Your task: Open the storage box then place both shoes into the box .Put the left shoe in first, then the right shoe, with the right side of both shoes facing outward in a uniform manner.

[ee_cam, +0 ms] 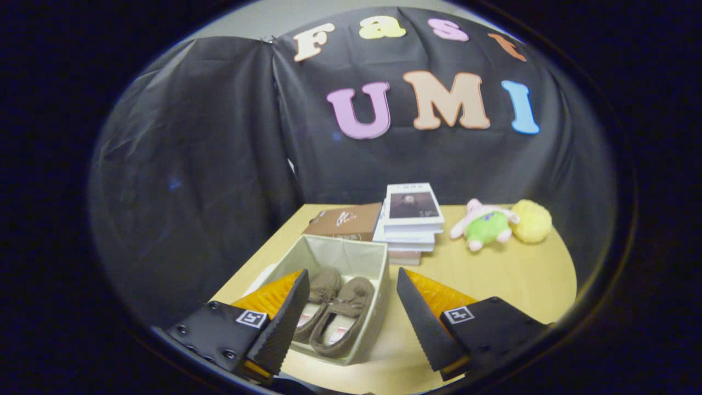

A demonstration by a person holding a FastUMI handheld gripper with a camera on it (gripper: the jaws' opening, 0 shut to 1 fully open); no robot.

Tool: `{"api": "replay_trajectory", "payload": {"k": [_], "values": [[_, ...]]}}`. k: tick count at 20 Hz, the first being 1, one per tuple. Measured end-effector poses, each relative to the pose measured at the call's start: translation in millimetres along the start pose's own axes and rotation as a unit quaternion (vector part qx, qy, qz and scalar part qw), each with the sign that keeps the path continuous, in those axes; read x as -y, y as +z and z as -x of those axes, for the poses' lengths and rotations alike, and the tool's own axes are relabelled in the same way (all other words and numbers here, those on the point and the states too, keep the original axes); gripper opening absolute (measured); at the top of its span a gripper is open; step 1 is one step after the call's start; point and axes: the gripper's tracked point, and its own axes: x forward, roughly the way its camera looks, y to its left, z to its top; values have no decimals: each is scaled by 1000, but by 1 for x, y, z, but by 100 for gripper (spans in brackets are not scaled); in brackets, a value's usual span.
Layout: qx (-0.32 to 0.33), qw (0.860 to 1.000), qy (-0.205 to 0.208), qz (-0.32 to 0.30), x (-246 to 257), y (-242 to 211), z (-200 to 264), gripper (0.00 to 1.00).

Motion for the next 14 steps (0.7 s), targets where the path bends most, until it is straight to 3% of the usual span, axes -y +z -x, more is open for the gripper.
{"api": "replay_trajectory", "payload": {"k": [5, 14], "values": [[48, 998, -32, 39, 47, 20, 44, 100], [148, 984, -90, 30, 151, 48, 114, 100]]}}
